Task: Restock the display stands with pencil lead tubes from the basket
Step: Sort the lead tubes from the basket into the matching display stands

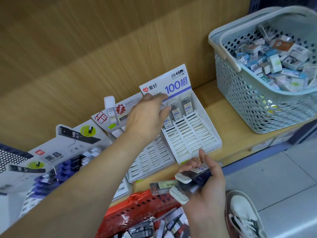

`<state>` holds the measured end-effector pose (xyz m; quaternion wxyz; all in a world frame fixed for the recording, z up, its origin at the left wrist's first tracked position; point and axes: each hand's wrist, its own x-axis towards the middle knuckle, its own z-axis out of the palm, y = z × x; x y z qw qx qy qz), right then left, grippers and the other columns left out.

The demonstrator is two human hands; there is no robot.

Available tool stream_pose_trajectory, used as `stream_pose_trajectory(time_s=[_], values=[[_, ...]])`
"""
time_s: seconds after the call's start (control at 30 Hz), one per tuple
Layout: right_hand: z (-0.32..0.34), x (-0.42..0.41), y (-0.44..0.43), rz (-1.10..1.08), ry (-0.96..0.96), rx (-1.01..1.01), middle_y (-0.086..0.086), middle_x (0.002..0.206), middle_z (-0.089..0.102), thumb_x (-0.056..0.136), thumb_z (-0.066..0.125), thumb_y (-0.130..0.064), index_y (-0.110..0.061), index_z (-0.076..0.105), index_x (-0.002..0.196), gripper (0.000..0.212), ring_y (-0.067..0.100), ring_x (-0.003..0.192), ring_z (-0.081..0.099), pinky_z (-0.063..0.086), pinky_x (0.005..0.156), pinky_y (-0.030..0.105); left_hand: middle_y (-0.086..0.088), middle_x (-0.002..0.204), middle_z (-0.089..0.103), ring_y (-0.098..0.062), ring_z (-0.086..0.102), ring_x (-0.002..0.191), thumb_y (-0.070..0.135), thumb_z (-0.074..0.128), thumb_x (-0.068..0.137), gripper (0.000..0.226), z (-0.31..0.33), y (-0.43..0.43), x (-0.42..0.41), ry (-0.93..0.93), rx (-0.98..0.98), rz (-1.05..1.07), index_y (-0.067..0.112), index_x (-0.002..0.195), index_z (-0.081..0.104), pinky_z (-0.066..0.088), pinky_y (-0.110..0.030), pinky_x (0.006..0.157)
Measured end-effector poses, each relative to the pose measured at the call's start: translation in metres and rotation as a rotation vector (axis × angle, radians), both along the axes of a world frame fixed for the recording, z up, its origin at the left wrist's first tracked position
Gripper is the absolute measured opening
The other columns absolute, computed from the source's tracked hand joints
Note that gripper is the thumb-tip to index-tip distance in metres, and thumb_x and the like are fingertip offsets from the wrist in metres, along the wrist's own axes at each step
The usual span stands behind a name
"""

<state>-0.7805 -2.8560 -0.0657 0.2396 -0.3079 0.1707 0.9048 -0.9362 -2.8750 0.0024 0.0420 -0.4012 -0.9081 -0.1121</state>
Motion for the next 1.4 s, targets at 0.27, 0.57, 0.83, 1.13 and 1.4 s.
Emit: stream_pose_trajectory(time_s=[0.27, 0.57, 0.83, 1.13, 1.4], values=[[0.007, -0.009, -0.01, -0.012, 0.05, 0.191, -0.005, 0.066, 0.038, 0.09, 0.06, -0.021, -0.021, 0.05, 0.102, 0.016, 0.011, 0.052, 0.043, 0.044, 0.047, 0.023, 0.001, 0.067, 0.066, 0.003, 0.044, 0.042, 0.044, 0.065, 0.078, 0.025, 0.03, -0.103, 0.1, -1.052, 0.219, 0.239, 0.022, 0.091, 0.071, 0.035, -0.015, 0.049], [0.033, 0.004, -0.016, 0.016, 0.039, 0.268, -0.005, 0.061, 0.037, 0.095, 0.056, -0.02, -0.017, 0.046, 0.075, 0.022, 0.01, 0.05, 0.045, 0.045, 0.052, 0.022, -0.005, 0.06, 0.062, -0.009, 0.034, 0.043, 0.018, 0.064, 0.088, 0.006, 0.038, -0.175, 0.115, -0.904, 0.517, 0.407, 0.019, 0.094, 0.067, 0.03, -0.019, 0.044], [0.046, 0.014, -0.05, 0.42, 0.211, 0.682, 0.002, 0.077, 0.062, 0.077, 0.066, -0.01, -0.013, 0.064, 0.095, 0.018, 0.005, 0.05, 0.043, 0.036, 0.038, 0.015, -0.017, 0.066, 0.06, -0.012, 0.038, 0.044, 0.021, 0.064, 0.081, 0.015, 0.035, -0.168, 0.135, -0.897, 0.861, 0.465, 0.012, 0.093, 0.062, 0.035, -0.015, 0.043], [0.04, 0.02, -0.055, 0.549, 0.016, 1.004, 0.007, 0.086, 0.073, 0.055, 0.092, -0.033, -0.016, 0.071, 0.095, 0.049, 0.015, 0.059, 0.063, 0.045, 0.045, 0.024, -0.007, 0.067, 0.06, -0.02, 0.049, 0.061, 0.036, 0.067, 0.081, 0.012, 0.022, -0.16, 0.142, -0.678, 0.668, 0.303, 0.024, 0.079, 0.066, 0.044, -0.032, 0.06], [0.053, 0.013, -0.053, 0.659, -0.107, 1.618, -0.01, 0.062, 0.055, 0.072, 0.086, -0.011, -0.021, 0.061, 0.084, 0.03, 0.003, 0.053, 0.049, 0.043, 0.053, 0.017, 0.011, 0.046, 0.047, -0.003, 0.036, 0.037, 0.04, 0.07, 0.081, 0.022, 0.045, -0.146, 0.105, -0.573, 0.502, 0.373, 0.019, 0.077, 0.063, 0.034, -0.017, 0.042]])
